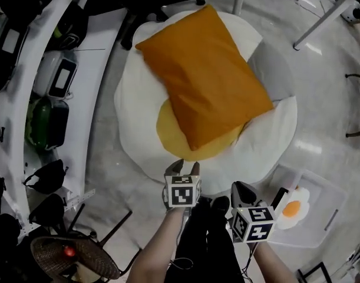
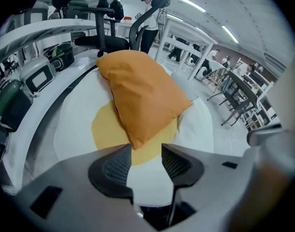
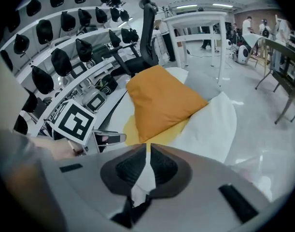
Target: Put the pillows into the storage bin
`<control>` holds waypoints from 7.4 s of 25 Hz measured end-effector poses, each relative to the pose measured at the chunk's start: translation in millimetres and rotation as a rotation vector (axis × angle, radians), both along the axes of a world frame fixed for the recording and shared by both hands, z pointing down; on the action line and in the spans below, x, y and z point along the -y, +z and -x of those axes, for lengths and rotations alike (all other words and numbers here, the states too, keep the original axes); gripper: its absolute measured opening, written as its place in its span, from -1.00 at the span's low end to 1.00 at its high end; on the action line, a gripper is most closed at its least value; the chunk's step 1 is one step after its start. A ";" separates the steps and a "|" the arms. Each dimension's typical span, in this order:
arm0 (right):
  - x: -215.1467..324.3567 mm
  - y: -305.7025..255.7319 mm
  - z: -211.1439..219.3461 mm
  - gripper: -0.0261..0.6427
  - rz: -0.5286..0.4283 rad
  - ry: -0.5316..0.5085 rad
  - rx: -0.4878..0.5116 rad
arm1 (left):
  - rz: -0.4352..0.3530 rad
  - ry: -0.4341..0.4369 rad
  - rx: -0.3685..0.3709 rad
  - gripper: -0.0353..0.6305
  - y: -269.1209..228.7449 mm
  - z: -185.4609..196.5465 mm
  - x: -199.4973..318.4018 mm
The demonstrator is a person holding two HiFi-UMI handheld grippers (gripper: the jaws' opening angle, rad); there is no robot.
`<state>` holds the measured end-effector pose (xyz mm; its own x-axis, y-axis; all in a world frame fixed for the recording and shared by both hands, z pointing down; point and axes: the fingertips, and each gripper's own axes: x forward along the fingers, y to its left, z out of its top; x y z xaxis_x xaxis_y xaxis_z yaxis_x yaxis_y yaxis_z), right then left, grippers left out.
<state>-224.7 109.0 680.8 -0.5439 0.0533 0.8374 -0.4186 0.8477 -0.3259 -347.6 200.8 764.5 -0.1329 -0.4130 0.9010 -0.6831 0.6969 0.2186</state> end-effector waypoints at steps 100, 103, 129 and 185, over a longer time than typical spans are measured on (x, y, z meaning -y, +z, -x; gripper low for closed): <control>54.9 -205.3 -452.0 -0.85 -0.096 0.969 0.014 | -0.224 0.759 -0.034 -0.75 -371.6 -394.3 249.0; 53.3 -206.1 -482.5 -0.85 -0.102 1.017 0.018 | -0.242 0.809 -0.050 -0.76 -376.5 -442.1 260.8; -0.2 -198.0 -720.6 -0.85 -0.103 1.521 -0.039 | -0.278 1.332 -0.034 -0.76 -367.6 -845.6 344.6; 73.8 -334.7 -573.5 -0.92 -0.375 1.040 0.138 | -0.396 0.930 0.070 -0.82 -409.4 -478.2 191.4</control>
<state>348.8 35.2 346.0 -0.2665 -0.7261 0.6338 -0.9620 0.1598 -0.2215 130.5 9.3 355.1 0.3467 -0.6467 0.6794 -0.9379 -0.2324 0.2575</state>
